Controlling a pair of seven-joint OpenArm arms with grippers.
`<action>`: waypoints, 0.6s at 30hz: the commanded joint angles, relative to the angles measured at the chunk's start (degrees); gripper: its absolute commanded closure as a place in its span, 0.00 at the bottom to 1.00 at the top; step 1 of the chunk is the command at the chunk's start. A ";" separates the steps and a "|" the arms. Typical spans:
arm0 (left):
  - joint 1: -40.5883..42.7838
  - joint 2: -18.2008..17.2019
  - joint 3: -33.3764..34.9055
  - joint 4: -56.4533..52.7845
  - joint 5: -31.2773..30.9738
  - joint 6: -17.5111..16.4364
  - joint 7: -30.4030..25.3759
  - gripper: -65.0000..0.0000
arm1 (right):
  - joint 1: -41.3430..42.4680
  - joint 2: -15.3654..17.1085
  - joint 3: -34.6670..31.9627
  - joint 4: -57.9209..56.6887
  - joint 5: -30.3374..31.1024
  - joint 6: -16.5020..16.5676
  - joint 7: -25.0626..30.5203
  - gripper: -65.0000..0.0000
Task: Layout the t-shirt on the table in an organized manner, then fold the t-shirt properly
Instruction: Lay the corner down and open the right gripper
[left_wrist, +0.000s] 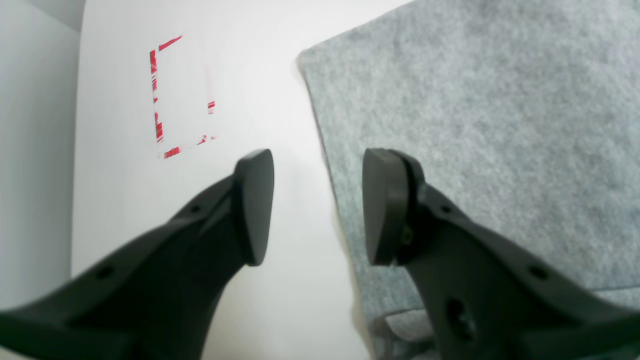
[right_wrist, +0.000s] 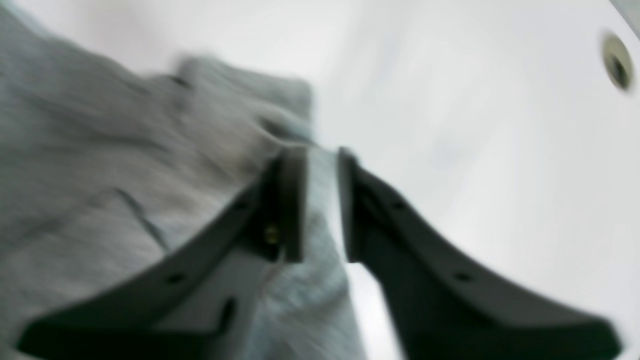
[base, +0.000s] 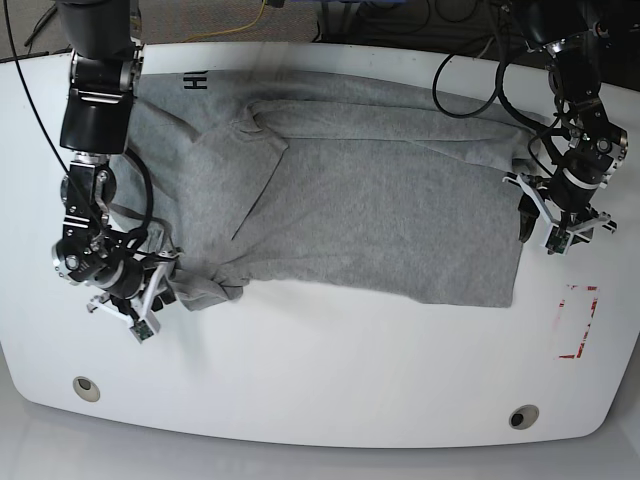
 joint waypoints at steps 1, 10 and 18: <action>-0.78 -0.68 -0.20 1.03 -0.68 0.38 -1.21 0.59 | 3.11 -1.12 0.29 0.64 -1.37 -0.12 1.08 0.57; -0.78 -0.68 -0.11 1.03 -0.68 0.38 -1.21 0.59 | 10.93 -3.58 0.21 -14.57 -2.60 -0.12 6.97 0.19; -0.43 -0.86 -0.20 1.03 -0.68 0.38 -1.21 0.59 | 18.14 -3.58 0.29 -34.17 -2.52 -0.12 18.49 0.21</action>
